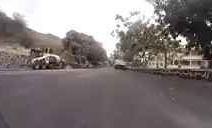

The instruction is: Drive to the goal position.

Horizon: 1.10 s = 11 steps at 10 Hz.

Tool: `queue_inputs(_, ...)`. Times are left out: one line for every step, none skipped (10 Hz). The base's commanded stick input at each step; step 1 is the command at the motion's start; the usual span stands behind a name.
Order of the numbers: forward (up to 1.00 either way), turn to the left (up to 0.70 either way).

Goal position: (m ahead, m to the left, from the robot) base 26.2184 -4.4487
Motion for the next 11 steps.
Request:
queue_inputs(1.0,0.0)
queue_inputs(1.0,0.0)
queue_inputs(1.0,0.05)
queue_inputs(1.0,0.17)
queue_inputs(1.0,0.27)
queue_inputs(1.0,0.27)
queue_inputs(1.0,0.27)
queue_inputs(1.0,0.0)
queue_inputs(1.0,0.0)
queue_inputs(1.0,0.0)
queue_inputs(1.0,0.0)
